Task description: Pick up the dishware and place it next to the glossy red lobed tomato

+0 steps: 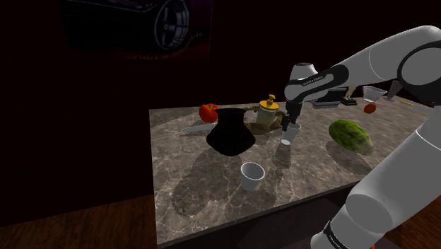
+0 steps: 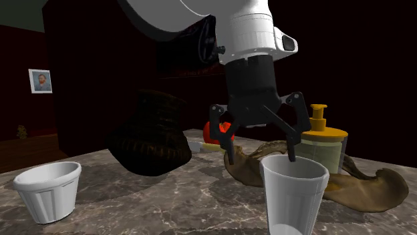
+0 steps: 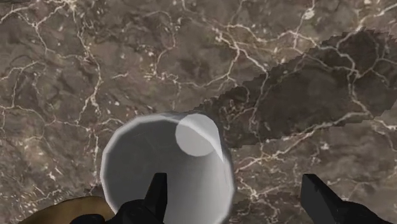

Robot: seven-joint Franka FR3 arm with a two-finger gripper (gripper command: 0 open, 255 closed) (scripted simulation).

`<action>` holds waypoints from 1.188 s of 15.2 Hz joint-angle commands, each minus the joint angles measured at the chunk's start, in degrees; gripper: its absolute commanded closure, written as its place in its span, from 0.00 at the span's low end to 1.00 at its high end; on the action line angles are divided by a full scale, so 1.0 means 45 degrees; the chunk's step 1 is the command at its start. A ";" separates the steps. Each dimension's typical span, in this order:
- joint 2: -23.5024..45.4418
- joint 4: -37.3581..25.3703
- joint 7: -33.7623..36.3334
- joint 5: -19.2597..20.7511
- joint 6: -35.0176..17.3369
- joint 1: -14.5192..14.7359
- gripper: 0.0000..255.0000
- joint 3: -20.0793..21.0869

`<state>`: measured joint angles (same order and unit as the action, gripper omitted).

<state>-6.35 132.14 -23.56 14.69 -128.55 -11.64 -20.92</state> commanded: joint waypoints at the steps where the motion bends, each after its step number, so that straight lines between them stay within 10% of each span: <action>1: 0.0258 0.0071 -0.0074 -0.0035 -0.0346 -0.0035 0.00 -0.0069; 13: 0.0788 0.0358 -0.0154 -0.0115 -0.1165 -0.0098 0.00 -0.0178; 14: 0.0788 0.0358 -0.0154 -0.0115 -0.1165 -0.0098 1.00 -0.0178; 18: 0.0788 0.0358 -0.0154 -0.0116 -0.1165 -0.0098 1.00 -0.0178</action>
<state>-2.81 133.74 -24.26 14.17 -133.80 -12.08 -21.72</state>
